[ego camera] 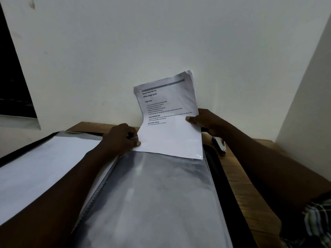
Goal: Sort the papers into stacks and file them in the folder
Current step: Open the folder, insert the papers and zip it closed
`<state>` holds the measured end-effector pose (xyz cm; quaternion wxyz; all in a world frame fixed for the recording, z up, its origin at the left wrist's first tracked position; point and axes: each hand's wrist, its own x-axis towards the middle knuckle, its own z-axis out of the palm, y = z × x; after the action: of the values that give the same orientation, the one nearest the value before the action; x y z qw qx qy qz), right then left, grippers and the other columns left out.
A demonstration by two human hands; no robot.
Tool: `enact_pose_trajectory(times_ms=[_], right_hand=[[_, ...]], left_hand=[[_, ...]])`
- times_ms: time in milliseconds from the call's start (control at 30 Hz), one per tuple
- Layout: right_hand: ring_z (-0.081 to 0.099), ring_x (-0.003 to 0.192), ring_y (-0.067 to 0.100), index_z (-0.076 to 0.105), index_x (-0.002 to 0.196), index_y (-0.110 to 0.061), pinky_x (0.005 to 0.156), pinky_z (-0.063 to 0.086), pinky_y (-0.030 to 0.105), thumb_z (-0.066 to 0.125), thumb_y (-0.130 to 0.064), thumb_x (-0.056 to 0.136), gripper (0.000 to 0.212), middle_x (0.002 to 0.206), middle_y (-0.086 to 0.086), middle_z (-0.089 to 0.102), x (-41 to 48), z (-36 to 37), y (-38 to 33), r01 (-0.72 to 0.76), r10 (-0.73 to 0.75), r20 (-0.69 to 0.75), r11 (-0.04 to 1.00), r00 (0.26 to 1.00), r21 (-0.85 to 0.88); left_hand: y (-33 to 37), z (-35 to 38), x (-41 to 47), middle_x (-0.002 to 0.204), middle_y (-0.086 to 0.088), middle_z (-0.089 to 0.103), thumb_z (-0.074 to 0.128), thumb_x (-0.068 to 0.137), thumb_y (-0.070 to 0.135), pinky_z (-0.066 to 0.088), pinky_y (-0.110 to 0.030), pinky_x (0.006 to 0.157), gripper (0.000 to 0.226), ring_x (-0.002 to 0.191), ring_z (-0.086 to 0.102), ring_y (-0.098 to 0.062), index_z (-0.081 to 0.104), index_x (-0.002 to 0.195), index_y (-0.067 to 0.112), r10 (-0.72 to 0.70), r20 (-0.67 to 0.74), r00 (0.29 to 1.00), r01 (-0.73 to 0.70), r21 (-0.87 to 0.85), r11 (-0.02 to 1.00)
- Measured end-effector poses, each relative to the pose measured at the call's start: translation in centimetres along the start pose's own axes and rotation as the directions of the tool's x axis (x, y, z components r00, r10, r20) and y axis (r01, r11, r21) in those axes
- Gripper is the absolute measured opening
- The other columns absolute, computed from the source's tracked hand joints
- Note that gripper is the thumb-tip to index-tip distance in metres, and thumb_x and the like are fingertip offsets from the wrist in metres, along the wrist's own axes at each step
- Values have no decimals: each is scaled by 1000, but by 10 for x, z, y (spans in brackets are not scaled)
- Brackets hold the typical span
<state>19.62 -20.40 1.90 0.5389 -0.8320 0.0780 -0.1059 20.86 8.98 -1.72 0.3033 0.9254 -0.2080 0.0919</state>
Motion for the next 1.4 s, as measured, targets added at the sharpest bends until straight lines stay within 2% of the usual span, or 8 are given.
enact_pose_trajectory(times_ms=[133, 300, 467, 700, 967, 1100, 1300, 1400], right_hand=[[61, 105, 31, 56, 125, 1, 99, 48, 41, 63, -14, 93, 36, 116, 14, 64, -1, 5, 2, -5, 4, -4, 998, 1000, -67], [64, 112, 30, 59, 123, 1, 100, 50, 40, 69, -11, 87, 38, 121, 15, 66, -10, -2, -8, -171, 178, 336, 984, 925, -51], [64, 108, 36, 60, 118, 8, 97, 51, 47, 74, -11, 84, 42, 118, 22, 66, -5, 1, -12, -86, 93, 108, 994, 990, -65], [66, 98, 31, 60, 118, 7, 87, 56, 39, 72, -15, 86, 41, 116, 20, 66, 0, 8, -20, -41, 47, 88, 997, 995, -62], [60, 86, 24, 65, 99, 1, 79, 52, 36, 66, -21, 90, 23, 100, 17, 65, 12, 15, 1, -17, 16, -2, 995, 1000, -94], [43, 78, 16, 35, 62, -16, 61, 30, 23, 51, -6, 95, 38, 67, -3, 37, -1, 6, 0, -112, 147, 99, 948, 984, -298], [54, 53, 8, 55, 74, -9, 55, 44, 20, 53, -12, 96, 22, 65, 1, 56, -13, -17, 7, -106, 255, 329, 906, 909, -410], [62, 72, 12, 63, 99, -9, 58, 52, 18, 59, -20, 96, 13, 89, 3, 65, -9, -11, 8, -63, 117, 231, 971, 966, -229]], left_hand=[[0, 0, 2, 71, 12, 59, 78, 81, 20, 41, -32, 75, 26, 78, 57, -16, 60, 63, 24, 10, -40, 999, -11, -24, 1000], [-3, 0, 4, 60, 7, 61, 75, 83, 27, 48, -36, 74, 28, 64, 55, -12, 57, 62, 23, 29, -23, 999, -28, 40, 999], [13, -2, 0, 73, 10, 64, 69, 86, 43, 39, -36, 81, 16, 86, 57, -14, 64, 80, 29, 56, 26, 998, -58, 105, 993], [69, 22, 3, 98, 20, 59, 56, 78, 77, 31, -47, 103, 49, 107, 43, -7, 62, 110, 41, 201, 211, 957, -245, 212, 946], [128, 70, 26, 96, 7, 56, 70, 84, 51, 45, -41, 91, 25, 101, 54, -17, 58, 86, 29, 269, 245, 932, -301, 102, 948], [128, 78, 34, 93, -1, 65, 69, 85, 31, 49, -41, 84, 25, 95, 61, -26, 49, 69, 28, 282, 150, 948, -293, 59, 954], [118, 80, 34, 88, 2, 68, 74, 82, 34, 48, -38, 84, 27, 93, 62, -22, 54, 65, 32, 292, 108, 950, -291, -25, 957], [112, 77, 30, 80, 7, 62, 75, 81, 43, 49, -38, 83, 18, 89, 61, -20, 62, 81, 31, 322, 121, 939, -317, -60, 946]])
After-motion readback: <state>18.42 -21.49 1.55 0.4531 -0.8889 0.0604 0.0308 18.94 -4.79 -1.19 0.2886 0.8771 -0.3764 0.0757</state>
